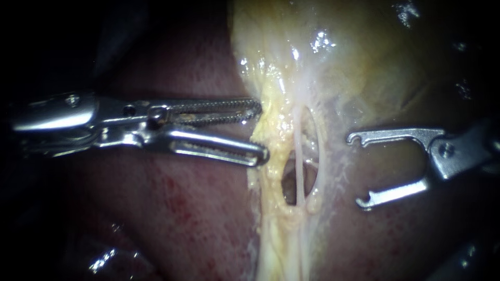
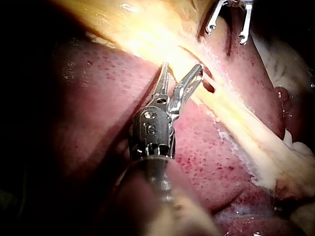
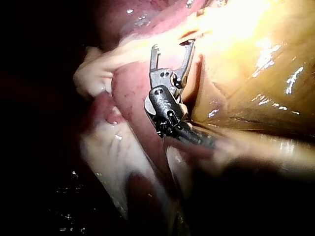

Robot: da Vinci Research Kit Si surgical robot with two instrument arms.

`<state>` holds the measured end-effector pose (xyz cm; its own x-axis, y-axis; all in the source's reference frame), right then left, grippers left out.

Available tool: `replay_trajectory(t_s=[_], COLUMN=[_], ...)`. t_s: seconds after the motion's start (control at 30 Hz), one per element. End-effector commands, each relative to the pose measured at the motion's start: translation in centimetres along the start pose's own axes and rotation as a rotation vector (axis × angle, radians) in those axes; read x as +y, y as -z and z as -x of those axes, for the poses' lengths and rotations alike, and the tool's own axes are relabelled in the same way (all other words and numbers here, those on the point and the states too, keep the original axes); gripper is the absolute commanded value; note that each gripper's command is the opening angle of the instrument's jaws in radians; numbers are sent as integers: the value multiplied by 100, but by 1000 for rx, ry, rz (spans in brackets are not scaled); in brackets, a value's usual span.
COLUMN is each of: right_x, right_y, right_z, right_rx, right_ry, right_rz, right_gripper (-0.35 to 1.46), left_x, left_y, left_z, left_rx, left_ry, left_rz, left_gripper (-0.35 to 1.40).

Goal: Grabbing gallbladder

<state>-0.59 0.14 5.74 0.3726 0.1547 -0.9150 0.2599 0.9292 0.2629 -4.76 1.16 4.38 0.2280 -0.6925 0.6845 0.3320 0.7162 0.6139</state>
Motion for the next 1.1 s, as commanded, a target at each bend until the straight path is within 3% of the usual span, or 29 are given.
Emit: replay_trajectory(t_s=[0.03,0.37,0.53,0.67,1.1], right_x=[0,0,0,0,0], right_y=[0,0,0,0,0], right_z=[0,0,0,0,0], right_rx=[0,0,0,0,0], right_ry=[0,0,0,0,0], right_rz=[0,0,0,0,0], right_gripper=[59,59,59,59,59], left_x=[0,-1,-1,0,2], left_y=[-1,-6,-5,-5,-2], left_z=[-2,-12,-12,-13,-13], left_rx=[4,33,46,58,56], left_ry=[2,87,112,126,128], left_rz=[3,30,50,61,70], left_gripper=[34,2,-33,-35,-35])
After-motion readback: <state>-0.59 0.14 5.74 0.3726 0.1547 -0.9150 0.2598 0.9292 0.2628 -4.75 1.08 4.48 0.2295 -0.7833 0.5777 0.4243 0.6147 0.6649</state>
